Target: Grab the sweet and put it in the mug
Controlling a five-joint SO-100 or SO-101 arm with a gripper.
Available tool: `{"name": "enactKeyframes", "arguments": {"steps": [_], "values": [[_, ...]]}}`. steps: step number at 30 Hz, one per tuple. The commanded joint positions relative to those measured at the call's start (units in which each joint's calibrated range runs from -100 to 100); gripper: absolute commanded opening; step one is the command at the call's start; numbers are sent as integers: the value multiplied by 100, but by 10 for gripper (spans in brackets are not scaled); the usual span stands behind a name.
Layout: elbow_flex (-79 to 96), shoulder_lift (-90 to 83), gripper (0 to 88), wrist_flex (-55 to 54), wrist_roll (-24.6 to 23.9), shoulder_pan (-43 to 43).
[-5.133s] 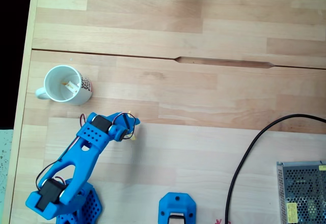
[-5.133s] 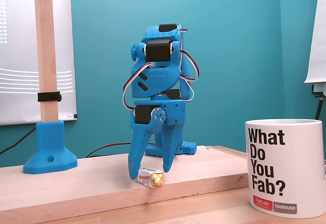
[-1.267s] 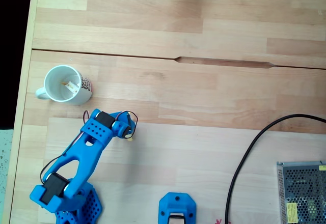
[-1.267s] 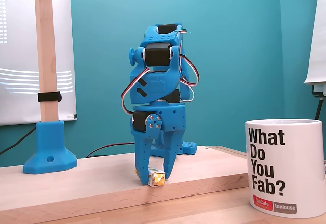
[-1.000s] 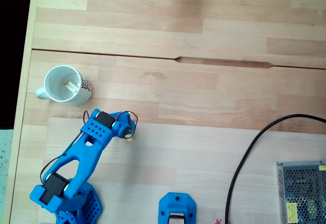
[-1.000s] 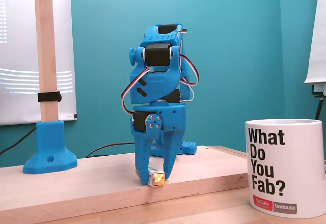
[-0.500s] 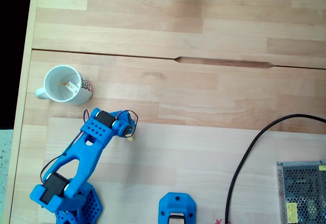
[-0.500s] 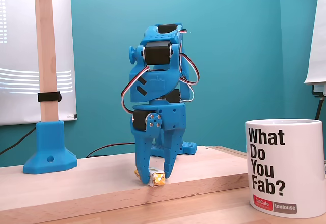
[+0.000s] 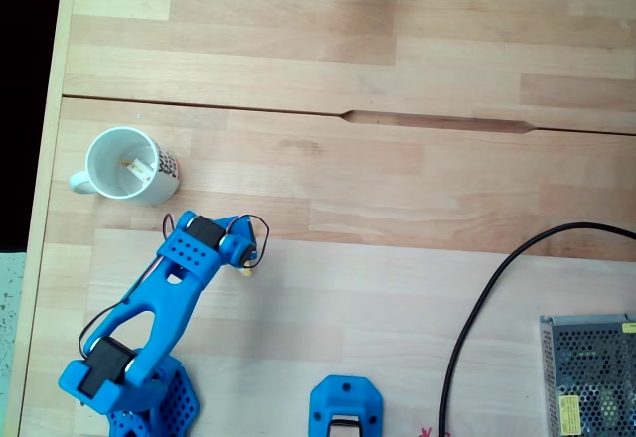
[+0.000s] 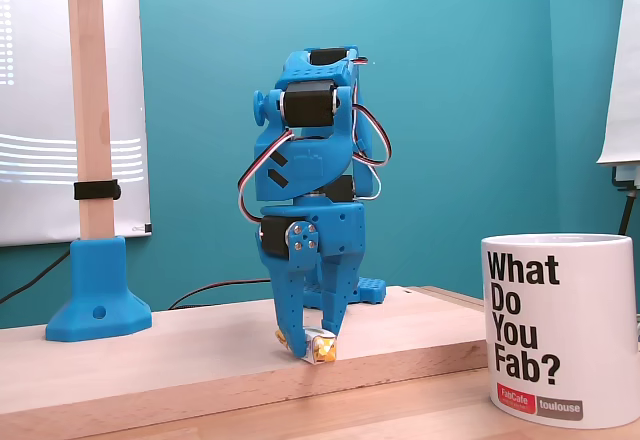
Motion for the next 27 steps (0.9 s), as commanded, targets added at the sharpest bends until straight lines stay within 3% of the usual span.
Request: {"name": "enactKeyframes", "arguments": {"steps": [1, 27], "values": [[-240, 23, 74, 47, -24, -15], [-303, -115, 29, 55, -24, -8]]}}
